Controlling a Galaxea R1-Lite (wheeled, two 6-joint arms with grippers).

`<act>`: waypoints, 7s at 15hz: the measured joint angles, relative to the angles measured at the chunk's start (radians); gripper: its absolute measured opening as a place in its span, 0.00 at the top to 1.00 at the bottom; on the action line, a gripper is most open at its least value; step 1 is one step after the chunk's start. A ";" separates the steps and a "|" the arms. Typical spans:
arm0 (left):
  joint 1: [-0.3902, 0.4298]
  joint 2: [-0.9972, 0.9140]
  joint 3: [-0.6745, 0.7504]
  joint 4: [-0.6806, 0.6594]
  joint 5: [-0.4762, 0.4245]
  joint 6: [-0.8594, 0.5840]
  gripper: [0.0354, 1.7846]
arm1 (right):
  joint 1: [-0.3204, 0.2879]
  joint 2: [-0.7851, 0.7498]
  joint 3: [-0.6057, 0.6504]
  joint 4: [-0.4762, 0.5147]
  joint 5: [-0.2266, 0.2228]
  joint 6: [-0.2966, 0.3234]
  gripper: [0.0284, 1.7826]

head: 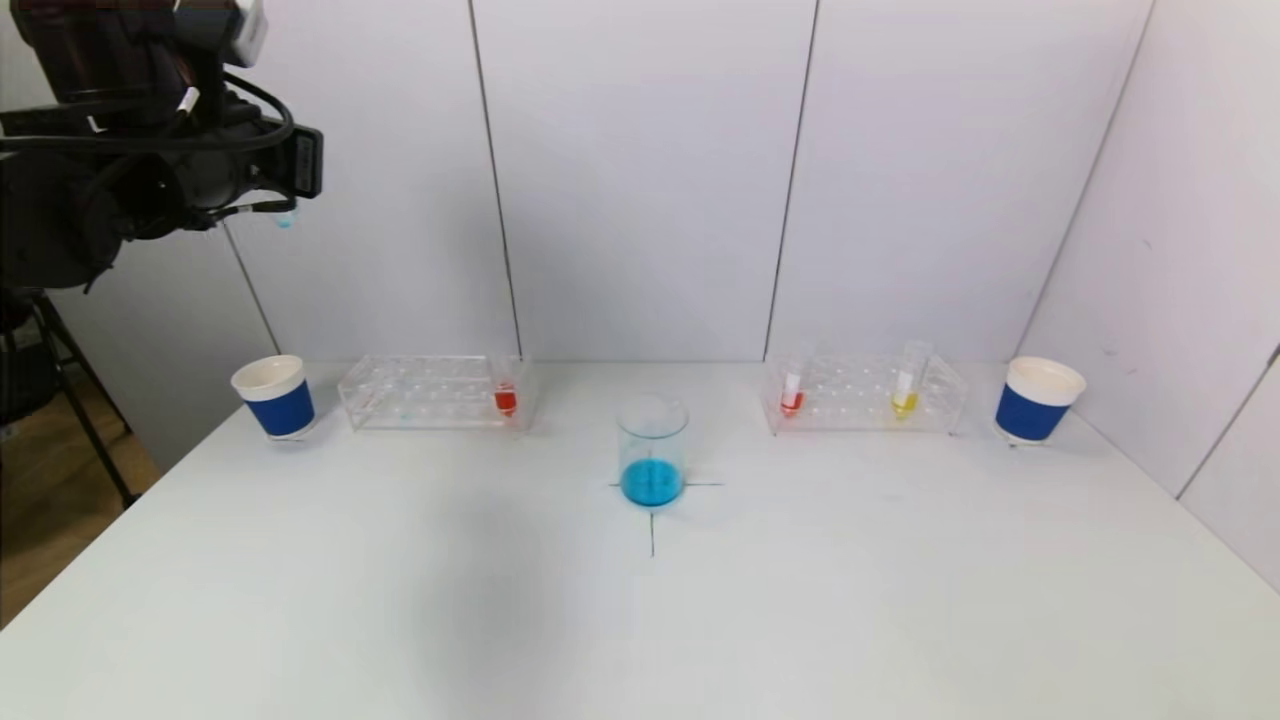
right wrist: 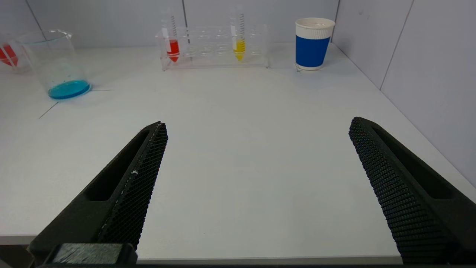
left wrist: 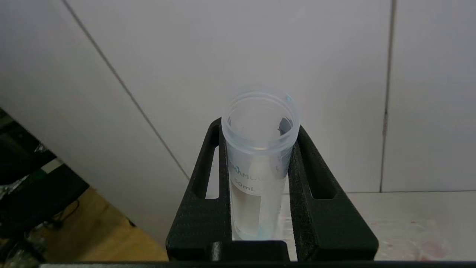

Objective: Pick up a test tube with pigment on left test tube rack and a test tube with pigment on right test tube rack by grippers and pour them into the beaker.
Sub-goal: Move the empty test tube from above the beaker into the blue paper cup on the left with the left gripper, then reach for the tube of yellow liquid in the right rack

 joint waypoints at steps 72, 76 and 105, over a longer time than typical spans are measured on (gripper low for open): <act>0.296 0.495 0.224 -0.510 -0.085 -0.227 0.14 | 0.000 0.000 0.000 0.000 0.000 0.000 0.00; 0.296 0.471 0.232 -0.500 -0.122 -0.226 0.01 | 0.000 0.000 0.000 0.000 0.000 0.000 0.00; 0.042 -1.216 1.027 0.239 -0.097 -0.172 0.01 | -0.001 0.000 0.000 0.000 0.000 0.000 0.00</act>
